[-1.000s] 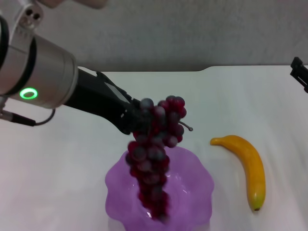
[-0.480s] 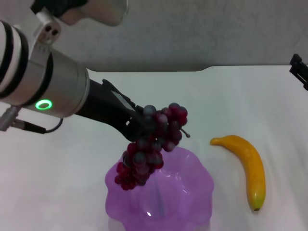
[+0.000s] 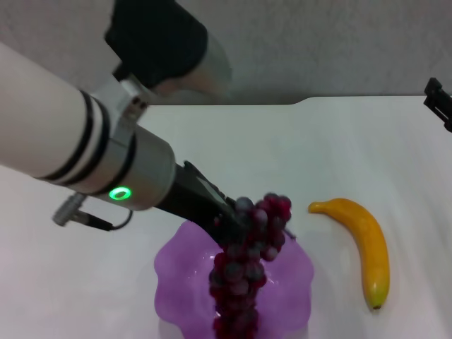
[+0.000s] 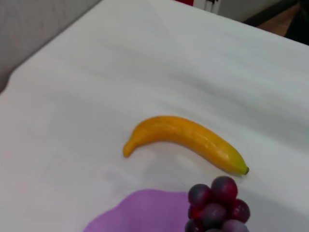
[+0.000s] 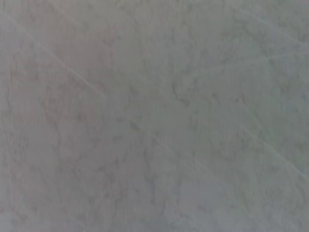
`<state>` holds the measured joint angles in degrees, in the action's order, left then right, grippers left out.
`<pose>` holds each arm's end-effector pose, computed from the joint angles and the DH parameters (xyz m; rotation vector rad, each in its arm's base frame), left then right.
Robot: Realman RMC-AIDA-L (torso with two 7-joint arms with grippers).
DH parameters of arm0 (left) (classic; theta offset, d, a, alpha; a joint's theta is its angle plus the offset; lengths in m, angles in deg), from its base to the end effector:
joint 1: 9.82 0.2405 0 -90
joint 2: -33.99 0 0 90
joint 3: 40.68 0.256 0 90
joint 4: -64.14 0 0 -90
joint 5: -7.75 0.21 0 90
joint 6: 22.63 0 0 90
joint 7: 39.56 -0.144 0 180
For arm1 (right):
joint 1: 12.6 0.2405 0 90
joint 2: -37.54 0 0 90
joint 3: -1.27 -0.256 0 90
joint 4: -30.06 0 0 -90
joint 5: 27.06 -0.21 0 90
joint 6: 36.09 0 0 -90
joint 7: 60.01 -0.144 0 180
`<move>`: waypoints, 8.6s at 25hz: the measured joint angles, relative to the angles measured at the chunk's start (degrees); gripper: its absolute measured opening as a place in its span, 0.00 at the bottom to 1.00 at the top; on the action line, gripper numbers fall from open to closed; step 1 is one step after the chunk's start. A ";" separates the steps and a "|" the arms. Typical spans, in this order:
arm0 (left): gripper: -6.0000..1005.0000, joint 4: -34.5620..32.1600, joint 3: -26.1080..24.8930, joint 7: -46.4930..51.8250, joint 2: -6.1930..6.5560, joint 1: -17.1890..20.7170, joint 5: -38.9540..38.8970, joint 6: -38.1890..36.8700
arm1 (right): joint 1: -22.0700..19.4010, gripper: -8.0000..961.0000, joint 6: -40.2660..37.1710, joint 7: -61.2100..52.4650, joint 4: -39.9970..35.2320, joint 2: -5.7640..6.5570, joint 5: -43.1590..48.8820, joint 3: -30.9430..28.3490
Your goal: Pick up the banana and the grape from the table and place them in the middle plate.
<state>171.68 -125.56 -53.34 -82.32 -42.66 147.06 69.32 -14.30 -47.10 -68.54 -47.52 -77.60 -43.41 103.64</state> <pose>-0.0634 0.3018 0.0063 -2.6948 -0.6338 0.2191 0.2583 0.3348 0.0498 -1.6145 0.7372 0.6416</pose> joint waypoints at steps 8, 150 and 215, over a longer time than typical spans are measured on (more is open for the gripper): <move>0.28 -10.53 7.90 -0.41 -0.05 -1.56 2.53 -8.27 | 0.24 0.90 -0.01 0.00 0.06 0.00 -0.06 -0.02; 0.86 -14.42 -18.80 -5.87 0.02 20.75 17.95 -54.95 | 21.42 0.53 42.48 6.62 14.92 0.26 -14.16 -0.97; 0.86 -9.64 -16.11 -5.97 0.03 18.93 16.43 -50.58 | 33.60 0.53 42.88 16.35 11.92 0.18 -27.30 24.58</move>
<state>162.04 -141.66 -59.31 -82.29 -23.73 163.49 18.74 19.30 -4.21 -52.19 -35.59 -77.42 -70.71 128.22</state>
